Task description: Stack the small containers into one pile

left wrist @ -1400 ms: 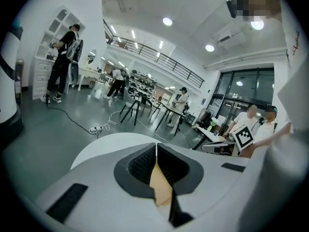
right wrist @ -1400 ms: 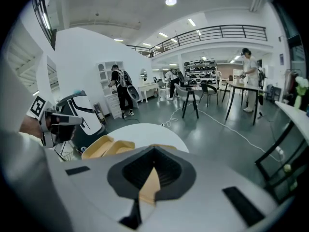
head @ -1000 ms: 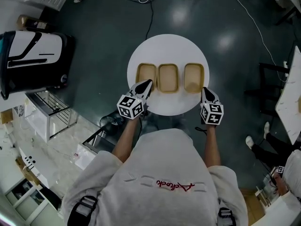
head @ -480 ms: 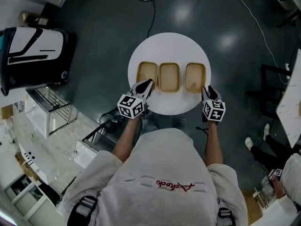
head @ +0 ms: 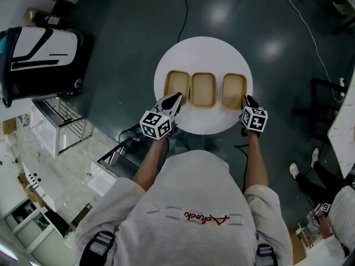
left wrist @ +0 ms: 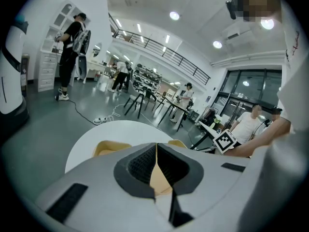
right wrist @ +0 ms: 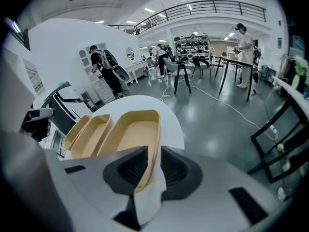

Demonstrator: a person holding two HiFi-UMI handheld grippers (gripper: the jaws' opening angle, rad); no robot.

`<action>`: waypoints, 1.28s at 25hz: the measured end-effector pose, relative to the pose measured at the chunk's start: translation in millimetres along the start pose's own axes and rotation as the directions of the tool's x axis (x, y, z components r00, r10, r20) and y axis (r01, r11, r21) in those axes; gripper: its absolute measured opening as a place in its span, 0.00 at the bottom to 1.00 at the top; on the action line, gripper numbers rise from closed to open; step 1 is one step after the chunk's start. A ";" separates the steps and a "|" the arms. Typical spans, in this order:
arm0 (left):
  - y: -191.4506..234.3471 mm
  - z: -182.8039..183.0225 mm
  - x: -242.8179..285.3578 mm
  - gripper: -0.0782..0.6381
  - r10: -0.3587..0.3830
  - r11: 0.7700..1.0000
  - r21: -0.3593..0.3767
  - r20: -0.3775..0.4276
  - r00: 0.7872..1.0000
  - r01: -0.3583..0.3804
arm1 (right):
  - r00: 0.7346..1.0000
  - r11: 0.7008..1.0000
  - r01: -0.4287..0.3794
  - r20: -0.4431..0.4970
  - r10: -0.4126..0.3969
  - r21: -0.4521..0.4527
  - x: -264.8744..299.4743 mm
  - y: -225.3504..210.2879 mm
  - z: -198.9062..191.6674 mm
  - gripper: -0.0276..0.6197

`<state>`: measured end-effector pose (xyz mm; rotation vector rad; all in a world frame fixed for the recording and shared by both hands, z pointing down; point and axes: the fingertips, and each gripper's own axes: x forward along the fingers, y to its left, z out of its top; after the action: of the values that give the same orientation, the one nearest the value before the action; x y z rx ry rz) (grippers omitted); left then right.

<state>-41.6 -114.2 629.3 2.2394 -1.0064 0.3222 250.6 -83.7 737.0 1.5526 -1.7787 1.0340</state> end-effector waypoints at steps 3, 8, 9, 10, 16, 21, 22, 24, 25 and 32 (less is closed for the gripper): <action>3.2 4.0 -3.2 0.14 0.010 1.000 -0.001 0.012 1.000 -0.010 | 1.000 1.000 0.013 -0.020 -0.013 0.000 4.8 -1.4 -1.7 0.17; 10.0 4.9 -8.3 0.14 0.024 1.000 -0.004 0.018 1.000 -0.024 | 0.999 0.999 0.037 -0.025 -0.037 0.019 7.4 -2.9 -4.9 0.12; 10.5 4.4 -9.0 0.14 0.025 1.000 -0.005 0.018 1.000 -0.025 | 0.999 0.999 0.040 -0.022 -0.039 0.021 6.5 -2.7 -4.7 0.10; 10.8 4.0 -9.8 0.14 0.026 1.000 -0.006 0.017 1.000 -0.026 | 0.999 0.999 0.040 -0.018 -0.040 0.020 5.2 -1.7 -3.9 0.10; 9.9 3.3 -13.2 0.14 0.019 1.000 -0.010 0.019 1.000 -0.019 | 0.998 0.998 0.040 0.051 -0.042 0.040 -11.6 5.8 10.8 0.10; 5.2 8.6 -16.3 0.14 0.009 1.000 0.003 0.033 0.999 -0.010 | 0.987 0.998 0.052 0.149 -0.055 0.020 -39.0 16.2 30.0 0.09; 5.0 10.3 -17.2 0.14 0.008 1.000 0.005 0.036 0.999 -0.008 | 0.985 0.999 0.052 0.165 -0.054 0.016 -43.9 19.9 33.7 0.09; 4.3 13.9 -18.8 0.14 0.004 1.000 0.008 0.045 0.999 -0.004 | 0.979 0.999 0.047 0.196 -0.049 0.017 -53.8 27.7 41.2 0.09; 3.8 15.3 -20.0 0.14 0.003 1.000 0.009 0.050 0.999 -0.003 | 0.976 0.999 0.042 0.212 -0.045 0.020 -58.9 31.9 44.8 0.09; 0.6 17.6 -35.3 0.14 0.010 1.000 0.010 0.075 0.997 -0.011 | 0.966 1.000 -0.013 0.259 0.011 0.004 -71.7 68.6 55.6 0.09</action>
<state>-66.5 -105.6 600.0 2.2706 -1.0581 0.2502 200.1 -88.1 635.2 1.7488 -1.9612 0.8726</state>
